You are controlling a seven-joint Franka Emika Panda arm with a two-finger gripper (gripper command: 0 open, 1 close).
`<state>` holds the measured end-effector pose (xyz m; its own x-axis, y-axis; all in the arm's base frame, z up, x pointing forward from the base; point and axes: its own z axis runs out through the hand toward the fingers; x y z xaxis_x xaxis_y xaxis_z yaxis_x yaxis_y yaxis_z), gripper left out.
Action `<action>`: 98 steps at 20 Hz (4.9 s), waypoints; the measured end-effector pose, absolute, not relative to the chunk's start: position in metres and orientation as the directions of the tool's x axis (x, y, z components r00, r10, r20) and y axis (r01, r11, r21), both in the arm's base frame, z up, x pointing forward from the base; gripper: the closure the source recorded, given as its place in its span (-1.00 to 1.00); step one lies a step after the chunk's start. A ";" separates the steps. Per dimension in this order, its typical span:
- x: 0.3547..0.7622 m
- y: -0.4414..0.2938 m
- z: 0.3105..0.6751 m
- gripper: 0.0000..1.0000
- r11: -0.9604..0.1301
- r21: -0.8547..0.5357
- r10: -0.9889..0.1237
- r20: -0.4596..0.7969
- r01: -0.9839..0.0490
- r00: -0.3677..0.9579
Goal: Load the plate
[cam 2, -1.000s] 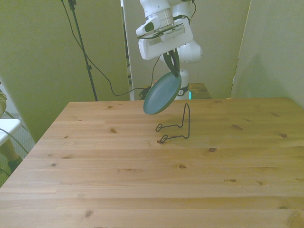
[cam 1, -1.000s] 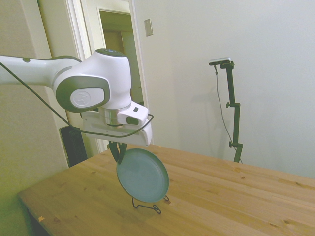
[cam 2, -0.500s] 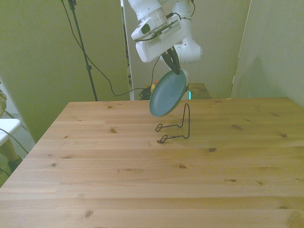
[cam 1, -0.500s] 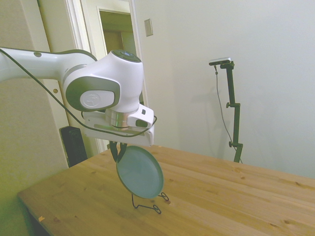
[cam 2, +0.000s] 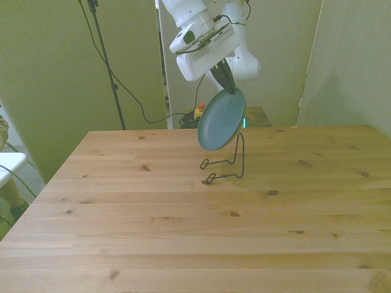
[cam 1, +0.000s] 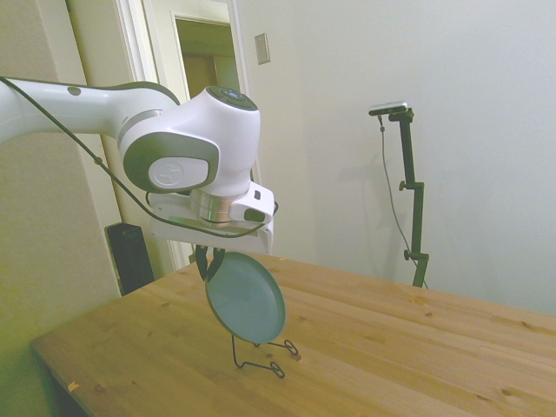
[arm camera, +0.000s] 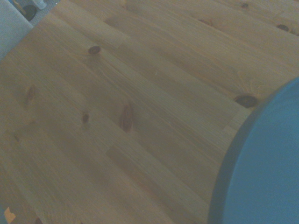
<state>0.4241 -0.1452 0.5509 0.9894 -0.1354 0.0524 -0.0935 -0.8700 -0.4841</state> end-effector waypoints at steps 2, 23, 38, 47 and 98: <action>0.424 -0.144 0.548 1.00 -0.868 -0.487 -0.133 0.043 -0.095 0.990; 0.438 -0.171 0.528 1.00 -0.777 -0.628 -0.042 -0.015 -0.042 0.999; 0.450 -0.181 0.507 1.00 -0.733 -0.679 -0.002 -0.072 -0.050 0.997; 0.454 -0.199 0.506 1.00 -0.687 -0.726 0.044 -0.085 -0.032 0.995; 0.489 -0.225 0.466 -1.00 -0.669 -0.742 0.056 -0.119 -0.052 0.991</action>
